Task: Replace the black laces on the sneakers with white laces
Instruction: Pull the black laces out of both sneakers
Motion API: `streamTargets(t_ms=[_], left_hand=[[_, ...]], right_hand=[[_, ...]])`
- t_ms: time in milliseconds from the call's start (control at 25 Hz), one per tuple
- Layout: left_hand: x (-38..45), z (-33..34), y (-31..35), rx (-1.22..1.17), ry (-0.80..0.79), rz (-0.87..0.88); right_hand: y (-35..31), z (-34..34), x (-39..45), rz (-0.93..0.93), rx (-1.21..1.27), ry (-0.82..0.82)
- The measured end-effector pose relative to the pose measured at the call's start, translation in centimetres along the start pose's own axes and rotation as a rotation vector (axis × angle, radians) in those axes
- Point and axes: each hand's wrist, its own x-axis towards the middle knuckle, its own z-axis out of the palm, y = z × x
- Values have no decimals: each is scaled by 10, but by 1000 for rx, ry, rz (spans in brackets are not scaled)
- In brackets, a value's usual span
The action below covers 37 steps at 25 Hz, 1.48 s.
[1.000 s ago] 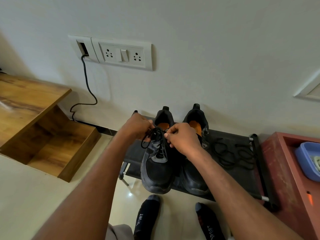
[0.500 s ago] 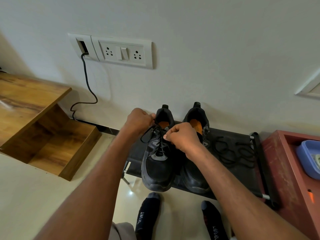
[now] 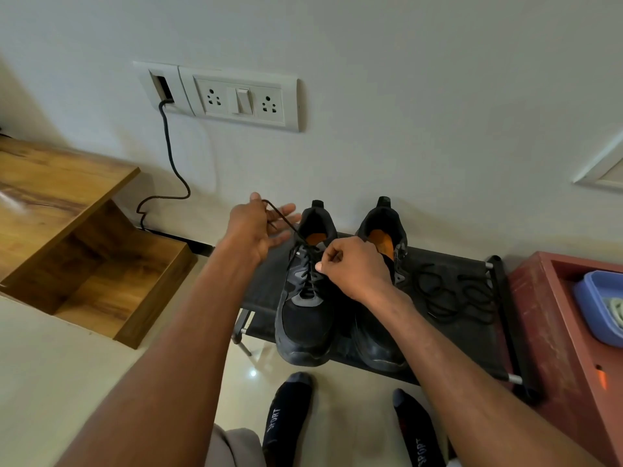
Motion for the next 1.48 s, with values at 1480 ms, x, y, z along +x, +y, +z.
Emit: streamTargets(t_ms=[1480], left_hand=[[3,-9,-13,1226,-201,427]], right_hand=[[-8,-1,6,-47,87,174]])
